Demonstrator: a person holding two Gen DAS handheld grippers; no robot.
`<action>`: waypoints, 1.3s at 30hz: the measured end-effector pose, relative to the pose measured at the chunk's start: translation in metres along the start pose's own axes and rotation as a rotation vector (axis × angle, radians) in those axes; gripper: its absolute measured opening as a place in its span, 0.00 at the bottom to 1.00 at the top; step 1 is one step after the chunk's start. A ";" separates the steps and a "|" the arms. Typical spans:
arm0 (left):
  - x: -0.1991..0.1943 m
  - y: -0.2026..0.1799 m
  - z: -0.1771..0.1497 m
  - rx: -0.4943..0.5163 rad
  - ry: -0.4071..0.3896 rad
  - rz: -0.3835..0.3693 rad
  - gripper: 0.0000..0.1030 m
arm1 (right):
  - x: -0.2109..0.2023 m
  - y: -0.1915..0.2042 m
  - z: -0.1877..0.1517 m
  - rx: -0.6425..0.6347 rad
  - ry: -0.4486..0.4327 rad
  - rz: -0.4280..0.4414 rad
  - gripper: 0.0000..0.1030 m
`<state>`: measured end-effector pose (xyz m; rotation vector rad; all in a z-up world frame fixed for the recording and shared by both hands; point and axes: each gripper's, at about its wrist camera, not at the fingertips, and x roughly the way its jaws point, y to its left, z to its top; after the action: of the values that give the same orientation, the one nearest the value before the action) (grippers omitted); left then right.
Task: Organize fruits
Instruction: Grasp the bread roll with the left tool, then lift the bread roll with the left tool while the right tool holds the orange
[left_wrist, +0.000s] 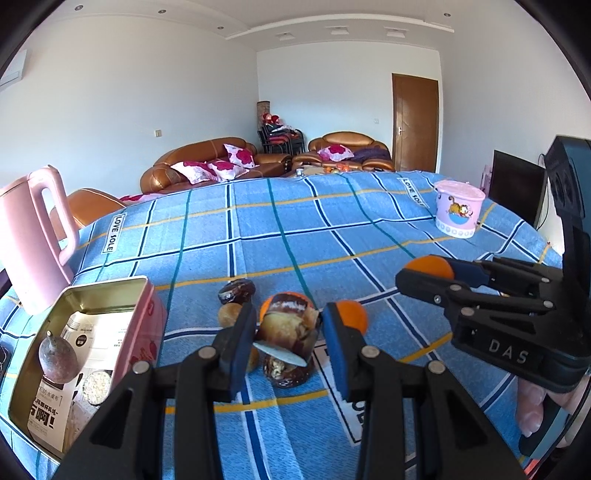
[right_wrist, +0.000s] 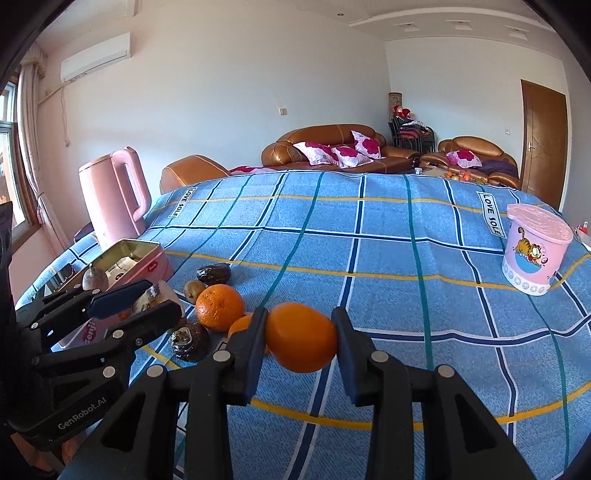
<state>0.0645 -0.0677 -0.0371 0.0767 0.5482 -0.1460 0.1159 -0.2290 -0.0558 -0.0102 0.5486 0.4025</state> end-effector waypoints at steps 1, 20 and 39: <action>-0.001 0.001 0.000 -0.002 -0.002 0.001 0.38 | -0.001 0.000 0.000 -0.001 -0.004 0.001 0.36; -0.010 0.007 -0.001 -0.039 -0.052 0.012 0.38 | -0.018 0.005 0.000 -0.031 -0.093 0.004 0.36; -0.021 0.011 -0.004 -0.061 -0.108 0.023 0.37 | -0.031 0.007 -0.002 -0.055 -0.159 0.001 0.36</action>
<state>0.0469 -0.0539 -0.0292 0.0156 0.4432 -0.1099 0.0879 -0.2342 -0.0414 -0.0307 0.3810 0.4151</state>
